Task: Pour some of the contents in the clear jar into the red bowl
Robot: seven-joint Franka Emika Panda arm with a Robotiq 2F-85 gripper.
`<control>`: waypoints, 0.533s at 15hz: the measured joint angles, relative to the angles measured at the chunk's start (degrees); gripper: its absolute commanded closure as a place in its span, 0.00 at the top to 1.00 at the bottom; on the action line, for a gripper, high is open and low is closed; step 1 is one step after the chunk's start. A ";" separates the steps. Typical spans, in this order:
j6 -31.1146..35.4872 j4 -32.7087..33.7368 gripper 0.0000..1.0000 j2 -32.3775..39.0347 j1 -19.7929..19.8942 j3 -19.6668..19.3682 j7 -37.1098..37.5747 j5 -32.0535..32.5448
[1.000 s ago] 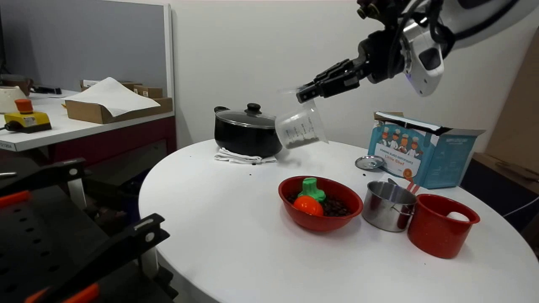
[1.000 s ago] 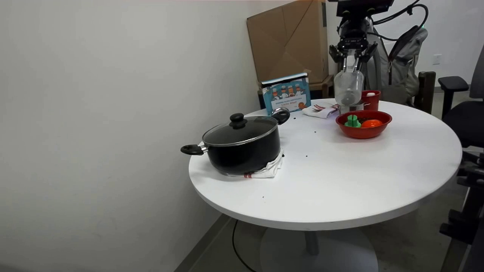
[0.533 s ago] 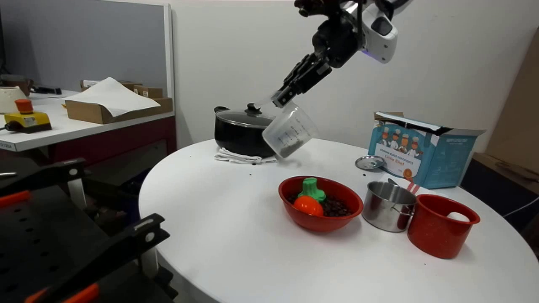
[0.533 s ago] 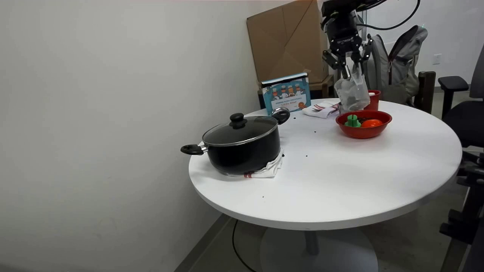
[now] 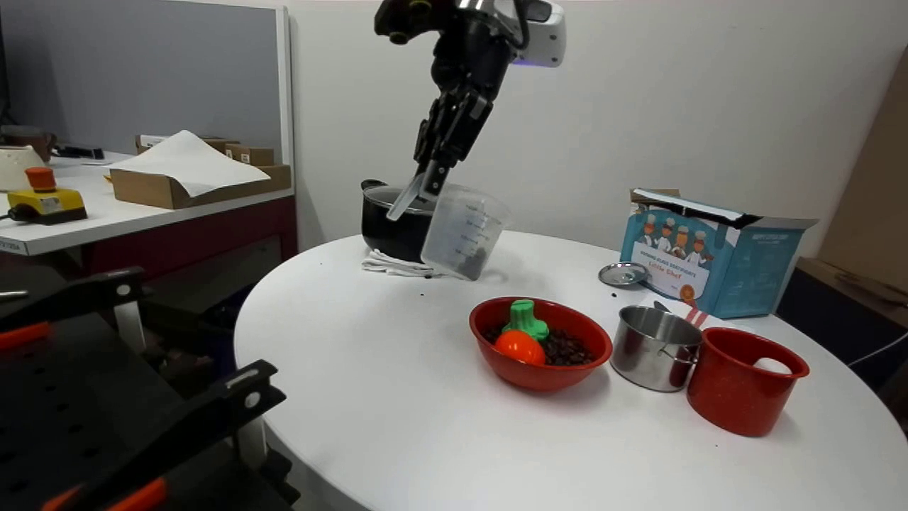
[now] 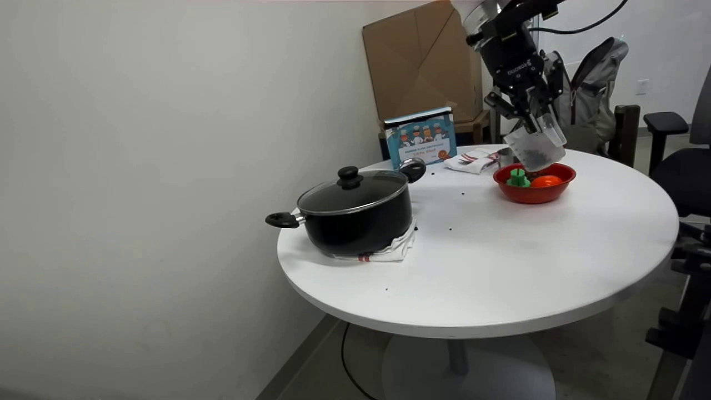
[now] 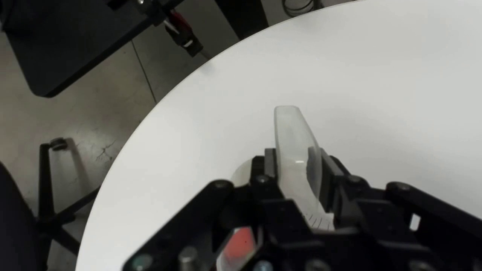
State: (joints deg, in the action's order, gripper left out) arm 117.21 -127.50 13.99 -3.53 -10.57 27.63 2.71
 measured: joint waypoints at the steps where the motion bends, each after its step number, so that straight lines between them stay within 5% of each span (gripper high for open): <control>1: 2.50 -2.87 0.12 -1.75 -0.71 0.74 1.95 2.95; 8: 19.70 -18.32 0.13 -13.41 -2.21 6.10 18.12 22.00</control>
State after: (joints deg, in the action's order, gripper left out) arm 136.91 -145.82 0.58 -5.74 -4.47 45.75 24.71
